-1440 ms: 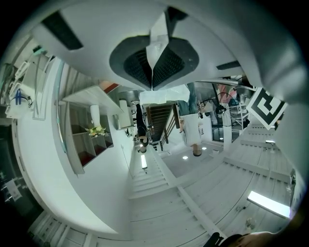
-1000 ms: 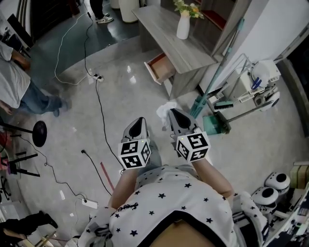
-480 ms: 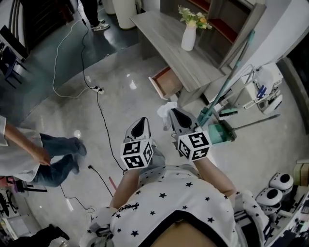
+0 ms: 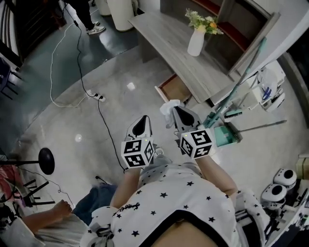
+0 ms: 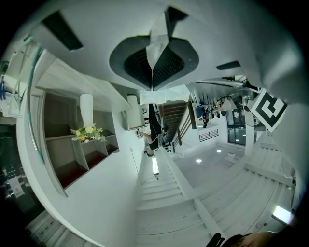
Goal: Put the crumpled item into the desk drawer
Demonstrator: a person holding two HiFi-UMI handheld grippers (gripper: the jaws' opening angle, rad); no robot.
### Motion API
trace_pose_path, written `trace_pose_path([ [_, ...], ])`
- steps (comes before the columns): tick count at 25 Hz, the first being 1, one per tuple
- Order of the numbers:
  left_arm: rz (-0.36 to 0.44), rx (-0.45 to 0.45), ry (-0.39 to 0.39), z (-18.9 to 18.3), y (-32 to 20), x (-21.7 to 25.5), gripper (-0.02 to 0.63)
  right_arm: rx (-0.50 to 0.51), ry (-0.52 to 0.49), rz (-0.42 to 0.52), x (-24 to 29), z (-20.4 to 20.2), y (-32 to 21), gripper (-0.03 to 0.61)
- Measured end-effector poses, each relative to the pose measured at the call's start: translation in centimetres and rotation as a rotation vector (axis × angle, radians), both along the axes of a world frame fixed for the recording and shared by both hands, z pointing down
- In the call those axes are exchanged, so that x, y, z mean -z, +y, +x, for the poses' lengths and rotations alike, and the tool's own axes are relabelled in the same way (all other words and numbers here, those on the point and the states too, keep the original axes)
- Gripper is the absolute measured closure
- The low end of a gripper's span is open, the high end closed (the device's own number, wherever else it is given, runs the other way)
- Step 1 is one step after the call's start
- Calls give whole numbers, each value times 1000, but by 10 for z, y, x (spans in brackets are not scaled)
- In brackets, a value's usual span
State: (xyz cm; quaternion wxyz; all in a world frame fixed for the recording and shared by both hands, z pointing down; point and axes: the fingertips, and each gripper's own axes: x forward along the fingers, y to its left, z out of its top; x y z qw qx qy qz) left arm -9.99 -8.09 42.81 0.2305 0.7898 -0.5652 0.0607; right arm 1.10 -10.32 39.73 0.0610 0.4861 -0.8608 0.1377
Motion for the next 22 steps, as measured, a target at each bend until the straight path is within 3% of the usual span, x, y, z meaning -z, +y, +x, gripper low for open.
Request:
trace_pose_path([
  [11,-63,-28,-1,-23,-62,-27,601,-39,35,-53,-32,-17,-71,578],
  [22,-158,8,7,-27,-114,-74,601,-41,108,-146,-96,-1,-138,578],
])
